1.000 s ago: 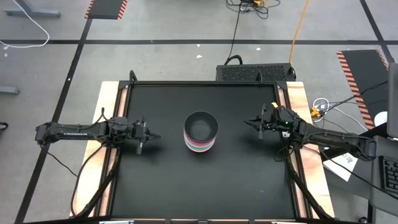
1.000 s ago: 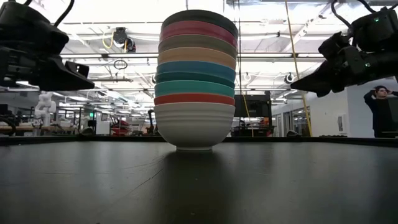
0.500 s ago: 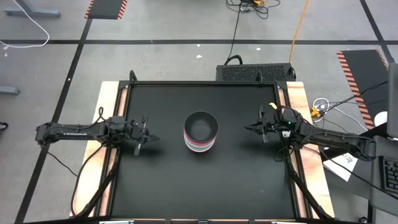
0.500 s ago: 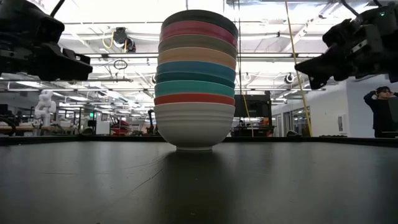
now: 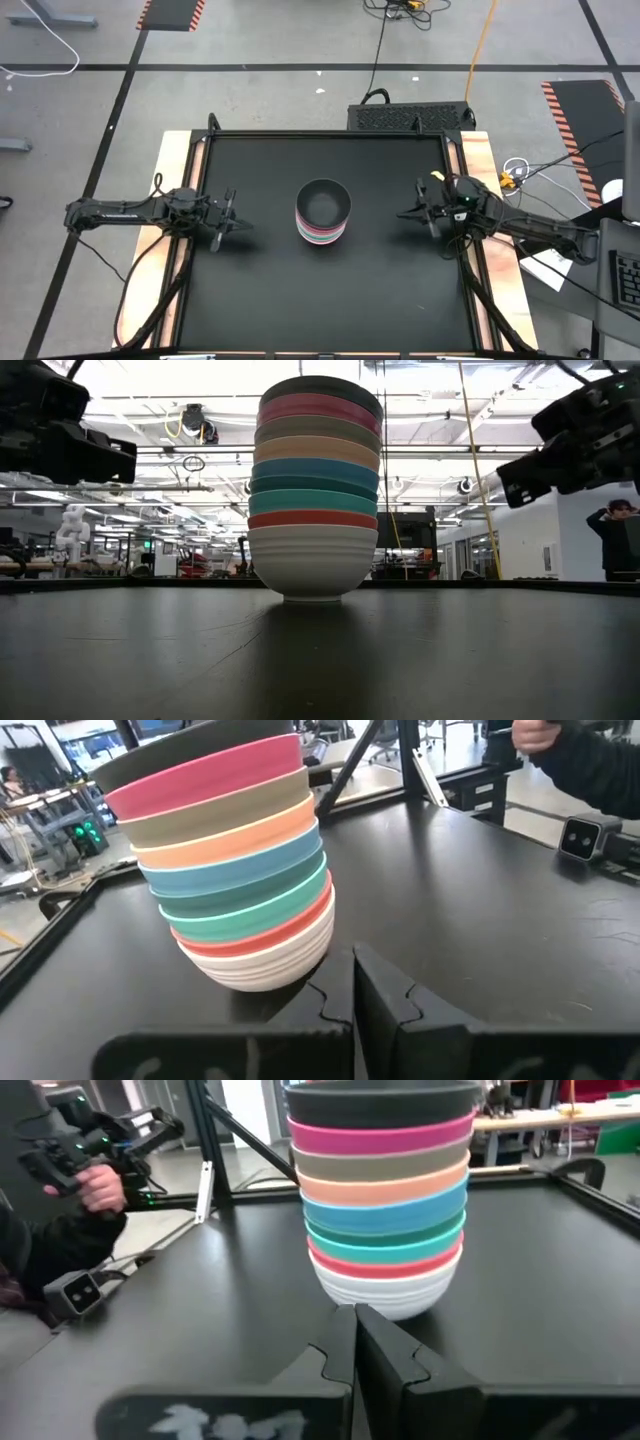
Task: Nest bowls inside each other
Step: Return to Home Position
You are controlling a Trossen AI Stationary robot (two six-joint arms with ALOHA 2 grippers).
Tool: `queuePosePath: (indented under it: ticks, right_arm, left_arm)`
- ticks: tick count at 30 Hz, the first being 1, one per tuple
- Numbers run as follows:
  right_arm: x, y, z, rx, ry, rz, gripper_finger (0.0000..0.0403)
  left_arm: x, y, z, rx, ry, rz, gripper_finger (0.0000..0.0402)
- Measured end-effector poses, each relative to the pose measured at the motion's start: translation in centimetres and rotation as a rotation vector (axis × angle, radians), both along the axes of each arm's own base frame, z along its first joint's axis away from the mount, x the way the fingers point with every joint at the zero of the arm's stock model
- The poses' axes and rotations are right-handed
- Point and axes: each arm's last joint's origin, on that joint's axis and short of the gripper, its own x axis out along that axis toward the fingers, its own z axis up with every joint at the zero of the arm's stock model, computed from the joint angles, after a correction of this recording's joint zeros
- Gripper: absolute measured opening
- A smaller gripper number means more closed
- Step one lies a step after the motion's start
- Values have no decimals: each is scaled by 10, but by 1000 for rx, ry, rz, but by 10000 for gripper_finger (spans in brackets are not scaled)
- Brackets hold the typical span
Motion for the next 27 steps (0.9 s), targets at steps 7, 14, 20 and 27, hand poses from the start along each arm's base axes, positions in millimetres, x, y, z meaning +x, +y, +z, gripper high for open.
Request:
queuePosePath:
  ticks: [7, 14, 20, 27]
  right_arm:
    - [-6, 3, 3, 0, -33, 17, 0]
    - [-11, 5, 5, 2, -66, 19, 0]
    - [-14, 7, 8, -6, -110, 19, 0]
    - [-15, 7, 9, 7, -112, 16, 0]
  left_arm:
    - [0, -1, -1, -8, 14, -10, 2]
    - [-5, -7, 1, 41, 73, -77, 2]
    - [-12, -12, 8, 77, 7, -65, 2]
    - [-20, -17, 19, 112, -35, -81, 1]
